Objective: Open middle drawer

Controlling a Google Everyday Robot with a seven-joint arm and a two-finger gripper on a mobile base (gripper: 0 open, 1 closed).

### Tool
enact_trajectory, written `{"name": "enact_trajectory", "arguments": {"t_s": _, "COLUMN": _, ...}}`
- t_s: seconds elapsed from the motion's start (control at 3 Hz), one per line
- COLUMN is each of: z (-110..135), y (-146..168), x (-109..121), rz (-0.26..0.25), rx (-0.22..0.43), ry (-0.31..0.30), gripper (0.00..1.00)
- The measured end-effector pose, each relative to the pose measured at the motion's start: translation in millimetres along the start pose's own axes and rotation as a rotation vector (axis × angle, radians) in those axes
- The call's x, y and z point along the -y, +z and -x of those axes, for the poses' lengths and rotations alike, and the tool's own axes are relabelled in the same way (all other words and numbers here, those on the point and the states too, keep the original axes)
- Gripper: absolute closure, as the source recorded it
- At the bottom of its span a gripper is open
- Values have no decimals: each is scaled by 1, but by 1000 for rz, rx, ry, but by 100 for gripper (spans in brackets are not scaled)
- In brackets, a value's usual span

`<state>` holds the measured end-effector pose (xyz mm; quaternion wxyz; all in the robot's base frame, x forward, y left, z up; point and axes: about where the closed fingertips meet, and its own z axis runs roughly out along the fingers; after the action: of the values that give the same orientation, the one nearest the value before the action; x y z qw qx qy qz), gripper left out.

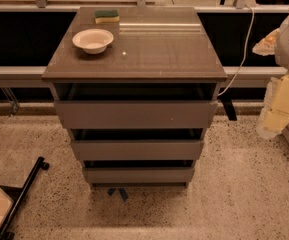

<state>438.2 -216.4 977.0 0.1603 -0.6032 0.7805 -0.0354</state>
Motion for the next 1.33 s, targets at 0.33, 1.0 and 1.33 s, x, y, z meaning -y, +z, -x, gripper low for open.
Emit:
{"name": "enact_trajectory", "arguments": {"t_s": 0.33, "z": 0, "y": 0, "x": 0, "rz": 0, "rx": 0, "ry": 0, "gripper": 0}}
{"name": "enact_trajectory", "arguments": {"t_s": 1.0, "z": -8, "y": 5, "x": 13, "rz": -75, "rx": 17, "ry": 17, "gripper": 0}}
{"name": "enact_trajectory", "arguments": {"t_s": 1.33, "z": -9, "y": 20, "x": 2, "rz": -38, "rx": -11, "ry": 51, "gripper": 0}}
